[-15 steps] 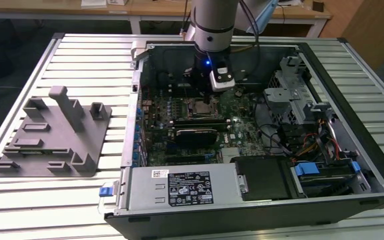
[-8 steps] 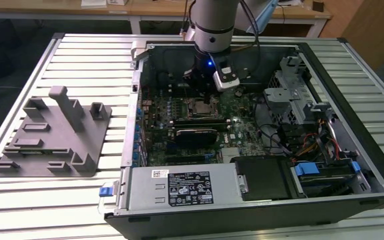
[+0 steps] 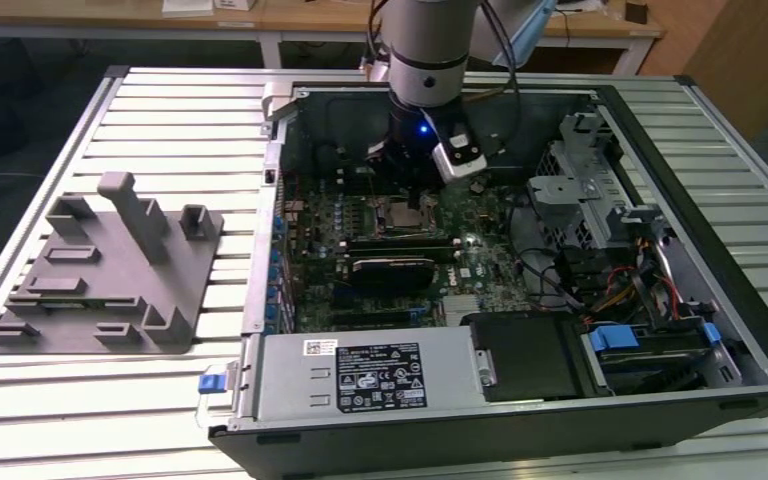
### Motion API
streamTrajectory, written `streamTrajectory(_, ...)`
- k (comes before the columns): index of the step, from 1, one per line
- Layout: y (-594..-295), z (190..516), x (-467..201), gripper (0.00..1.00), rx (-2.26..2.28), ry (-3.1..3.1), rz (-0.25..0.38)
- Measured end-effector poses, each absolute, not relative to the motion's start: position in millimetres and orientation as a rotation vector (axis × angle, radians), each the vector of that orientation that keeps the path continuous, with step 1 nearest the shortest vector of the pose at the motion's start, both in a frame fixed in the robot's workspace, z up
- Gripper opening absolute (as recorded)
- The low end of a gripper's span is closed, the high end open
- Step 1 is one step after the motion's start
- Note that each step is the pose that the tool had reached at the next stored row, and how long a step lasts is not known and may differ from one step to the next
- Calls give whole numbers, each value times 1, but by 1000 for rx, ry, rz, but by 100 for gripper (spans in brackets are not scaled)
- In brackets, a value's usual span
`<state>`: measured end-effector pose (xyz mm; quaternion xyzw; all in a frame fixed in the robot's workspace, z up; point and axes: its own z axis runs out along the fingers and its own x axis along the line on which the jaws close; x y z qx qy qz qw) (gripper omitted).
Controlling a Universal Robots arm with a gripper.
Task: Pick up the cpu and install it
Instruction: 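Close the cpu cover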
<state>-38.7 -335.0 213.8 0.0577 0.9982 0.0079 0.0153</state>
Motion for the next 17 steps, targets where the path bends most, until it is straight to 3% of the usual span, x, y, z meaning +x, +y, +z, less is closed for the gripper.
streamTrajectory(17,-340,209,-55,11,180,3106,24)
